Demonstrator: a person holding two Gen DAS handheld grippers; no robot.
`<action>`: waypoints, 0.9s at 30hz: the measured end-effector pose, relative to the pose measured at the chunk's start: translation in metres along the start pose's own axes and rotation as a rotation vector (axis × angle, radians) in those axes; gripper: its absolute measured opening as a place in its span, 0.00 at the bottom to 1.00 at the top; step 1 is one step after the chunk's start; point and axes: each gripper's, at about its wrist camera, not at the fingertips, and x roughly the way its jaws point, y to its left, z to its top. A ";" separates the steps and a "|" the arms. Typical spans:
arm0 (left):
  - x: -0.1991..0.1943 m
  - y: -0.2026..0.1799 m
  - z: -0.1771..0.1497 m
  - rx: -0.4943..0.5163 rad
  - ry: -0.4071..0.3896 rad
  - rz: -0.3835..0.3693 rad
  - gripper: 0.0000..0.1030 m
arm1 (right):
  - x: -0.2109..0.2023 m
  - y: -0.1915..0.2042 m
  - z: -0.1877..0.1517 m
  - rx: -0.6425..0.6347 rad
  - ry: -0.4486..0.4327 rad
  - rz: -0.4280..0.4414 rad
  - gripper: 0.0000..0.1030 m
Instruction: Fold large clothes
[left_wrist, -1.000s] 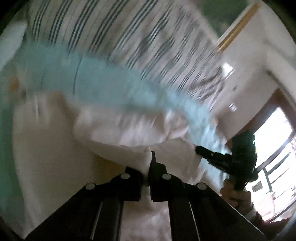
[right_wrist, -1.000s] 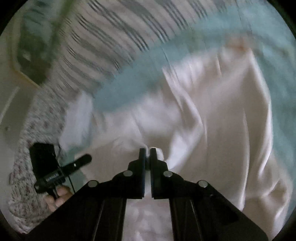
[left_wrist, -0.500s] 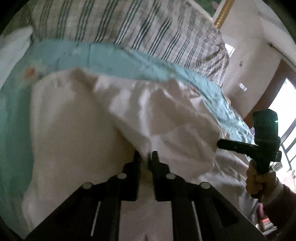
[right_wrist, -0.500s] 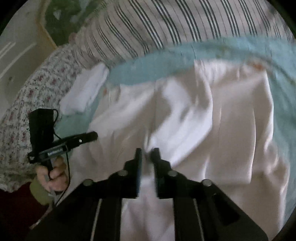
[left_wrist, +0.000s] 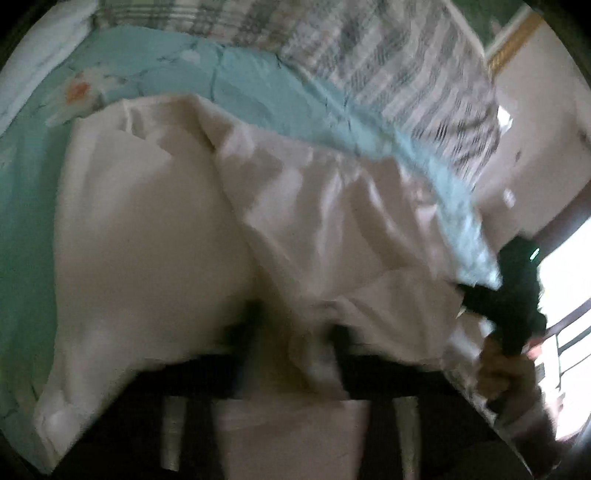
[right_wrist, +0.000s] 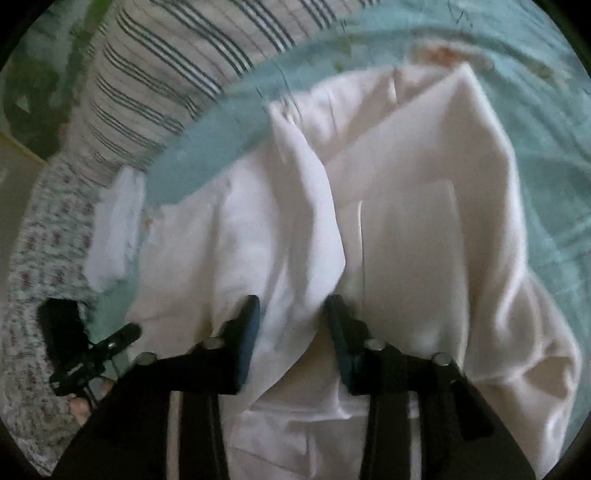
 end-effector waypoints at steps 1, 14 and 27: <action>0.001 -0.003 -0.002 0.026 -0.005 0.041 0.06 | -0.003 0.001 0.001 -0.002 -0.020 -0.005 0.02; 0.008 -0.010 -0.013 0.099 -0.013 0.193 0.07 | -0.046 0.012 -0.006 -0.068 -0.175 -0.230 0.03; -0.014 0.002 -0.024 0.034 -0.035 0.181 0.26 | -0.032 0.005 -0.027 -0.033 -0.071 -0.161 0.18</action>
